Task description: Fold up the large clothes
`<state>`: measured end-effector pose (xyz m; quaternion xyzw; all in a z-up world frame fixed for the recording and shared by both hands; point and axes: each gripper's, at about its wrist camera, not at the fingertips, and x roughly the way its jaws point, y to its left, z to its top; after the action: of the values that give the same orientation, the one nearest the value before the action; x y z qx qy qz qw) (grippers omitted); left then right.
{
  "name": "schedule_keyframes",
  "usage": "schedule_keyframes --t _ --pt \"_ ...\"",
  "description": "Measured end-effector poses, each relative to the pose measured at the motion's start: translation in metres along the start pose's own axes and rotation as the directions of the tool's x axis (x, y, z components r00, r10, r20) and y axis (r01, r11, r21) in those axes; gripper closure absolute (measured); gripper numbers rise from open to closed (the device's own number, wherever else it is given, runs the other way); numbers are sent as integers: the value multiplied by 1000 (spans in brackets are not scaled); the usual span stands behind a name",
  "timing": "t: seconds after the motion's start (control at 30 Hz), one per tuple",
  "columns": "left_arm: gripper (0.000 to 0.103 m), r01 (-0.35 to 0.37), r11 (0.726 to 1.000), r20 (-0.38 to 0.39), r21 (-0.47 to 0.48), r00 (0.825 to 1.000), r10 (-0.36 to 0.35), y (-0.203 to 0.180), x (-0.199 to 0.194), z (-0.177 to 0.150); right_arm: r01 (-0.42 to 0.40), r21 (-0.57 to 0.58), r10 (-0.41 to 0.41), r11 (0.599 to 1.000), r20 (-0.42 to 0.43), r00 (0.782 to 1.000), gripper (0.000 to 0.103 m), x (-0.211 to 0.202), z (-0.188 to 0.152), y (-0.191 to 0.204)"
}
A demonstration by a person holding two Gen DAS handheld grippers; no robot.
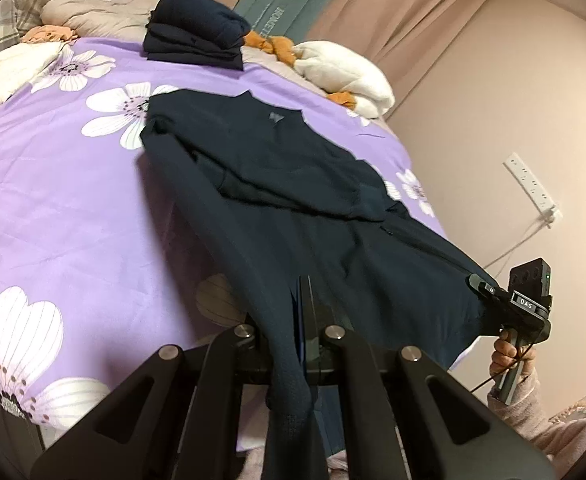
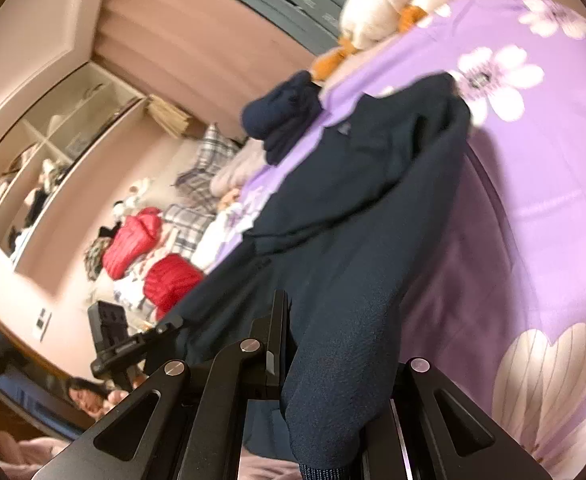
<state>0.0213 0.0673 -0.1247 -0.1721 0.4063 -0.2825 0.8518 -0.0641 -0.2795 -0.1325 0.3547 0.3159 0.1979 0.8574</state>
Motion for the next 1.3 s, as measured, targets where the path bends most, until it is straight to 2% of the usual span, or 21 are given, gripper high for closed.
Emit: schedule_keyframes --t 0.3,0.5,0.77,1.3 --pt "98 60 998 35 6 998 -60 -17 -31 1 -72 -92 76 993 38 996 93 -19 2 21" --pt "98 92 995 59 50 994 -95 -31 -51 1 -115 -159 129 981 83 988 93 -35 4 33" --pt "98 93 993 83 73 992 -99 -36 -60 0 -119 -235 147 965 104 984 93 -39 7 45" --pt "98 121 990 100 79 987 -128 -33 -69 4 -135 -257 172 957 127 977 93 -49 6 40"
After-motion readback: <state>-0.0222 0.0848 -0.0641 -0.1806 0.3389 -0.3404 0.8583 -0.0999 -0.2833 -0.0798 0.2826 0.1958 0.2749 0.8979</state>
